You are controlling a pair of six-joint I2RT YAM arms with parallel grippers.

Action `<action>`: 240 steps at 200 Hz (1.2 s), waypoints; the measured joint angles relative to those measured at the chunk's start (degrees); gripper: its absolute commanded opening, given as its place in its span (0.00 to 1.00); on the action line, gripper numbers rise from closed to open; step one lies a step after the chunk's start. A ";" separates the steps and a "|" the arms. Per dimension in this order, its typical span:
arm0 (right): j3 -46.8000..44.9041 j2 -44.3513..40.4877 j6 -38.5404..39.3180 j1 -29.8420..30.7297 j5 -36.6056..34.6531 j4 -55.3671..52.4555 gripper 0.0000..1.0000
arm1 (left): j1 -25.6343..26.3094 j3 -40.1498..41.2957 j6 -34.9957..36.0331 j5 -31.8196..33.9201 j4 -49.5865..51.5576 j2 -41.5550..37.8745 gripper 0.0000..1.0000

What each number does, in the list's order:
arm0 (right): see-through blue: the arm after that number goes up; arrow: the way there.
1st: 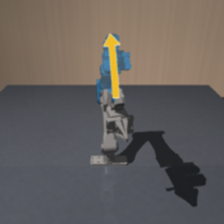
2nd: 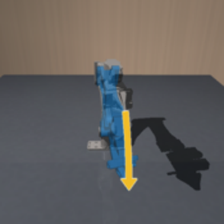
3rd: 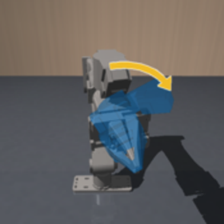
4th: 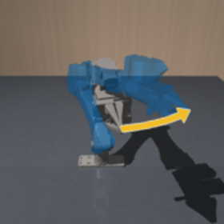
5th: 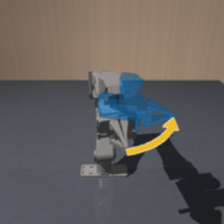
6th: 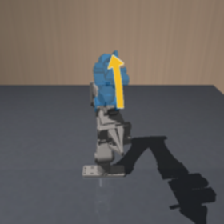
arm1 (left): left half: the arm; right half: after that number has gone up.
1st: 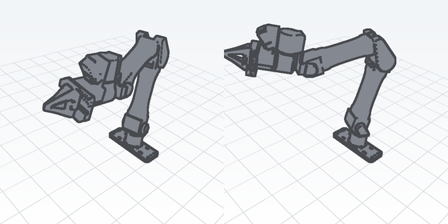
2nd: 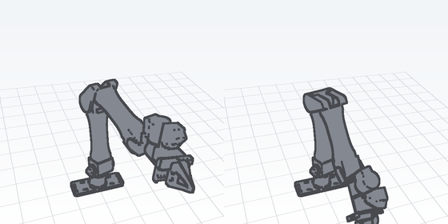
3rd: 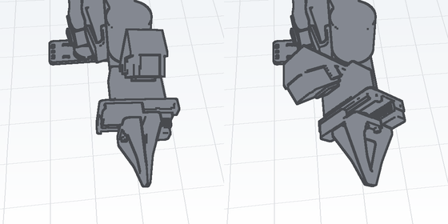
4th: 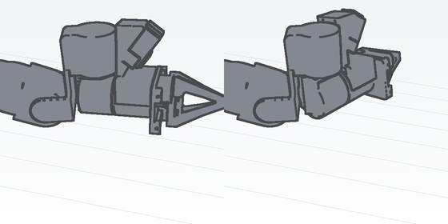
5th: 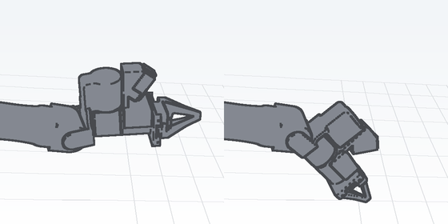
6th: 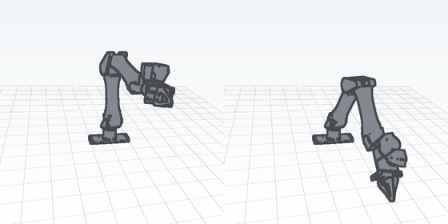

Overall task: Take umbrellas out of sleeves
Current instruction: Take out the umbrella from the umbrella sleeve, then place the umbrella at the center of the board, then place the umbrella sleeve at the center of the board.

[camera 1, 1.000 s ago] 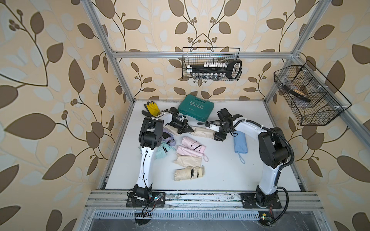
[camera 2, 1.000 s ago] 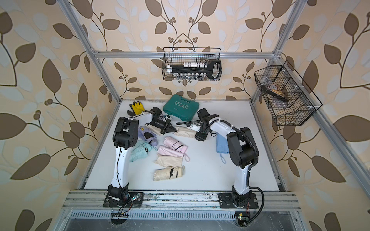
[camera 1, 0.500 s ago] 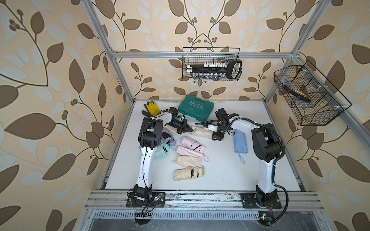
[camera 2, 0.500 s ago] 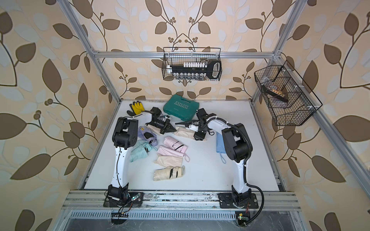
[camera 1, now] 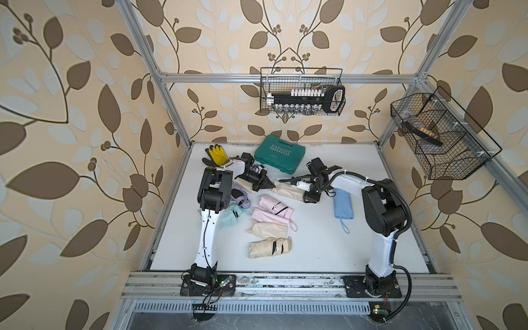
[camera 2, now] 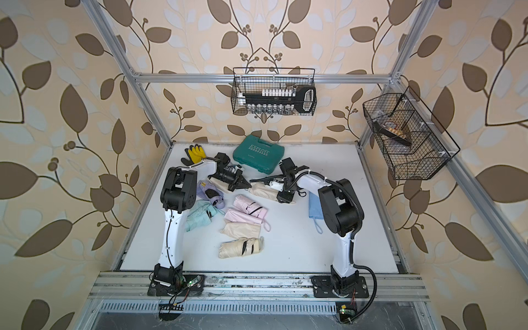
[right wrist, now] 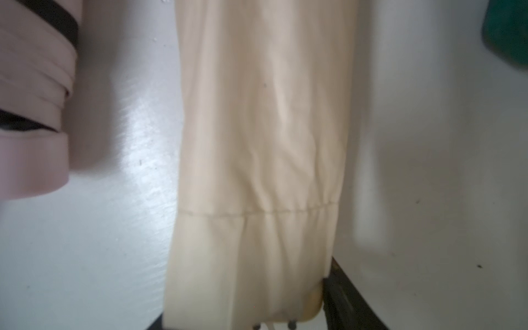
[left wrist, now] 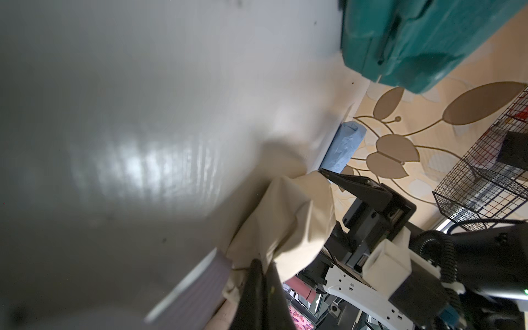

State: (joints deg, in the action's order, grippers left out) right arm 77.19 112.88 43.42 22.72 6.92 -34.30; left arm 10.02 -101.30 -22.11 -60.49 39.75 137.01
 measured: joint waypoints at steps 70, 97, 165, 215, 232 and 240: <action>-8.26 -7.19 -2.99 -0.76 -1.62 -0.31 0.36 | -0.02 -1.49 1.05 3.13 3.23 0.00 0.00; -10.25 -9.53 -4.42 -0.87 -2.01 -0.90 0.36 | -0.07 -2.27 1.09 4.22 4.17 0.00 0.00; -13.31 -14.97 -7.48 -0.87 -2.75 -4.79 0.36 | -5.03 -7.21 -1.51 9.94 3.43 -0.07 0.00; -13.79 -15.02 -10.25 -1.16 -3.80 -6.14 0.35 | -9.79 -10.69 -4.63 14.62 1.14 -0.13 0.00; -13.79 -14.97 -10.64 -1.20 -3.69 -6.25 0.35 | -10.23 -9.99 -5.40 14.32 0.33 -0.13 0.00; -13.75 -14.88 -10.80 -1.05 -3.69 -6.25 0.35 | -10.01 -9.55 -5.55 14.05 -0.11 -0.13 0.00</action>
State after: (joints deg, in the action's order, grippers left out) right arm 63.44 98.00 32.62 21.67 3.22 -40.56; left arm 0.01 -110.85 -27.66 -46.44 39.64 136.88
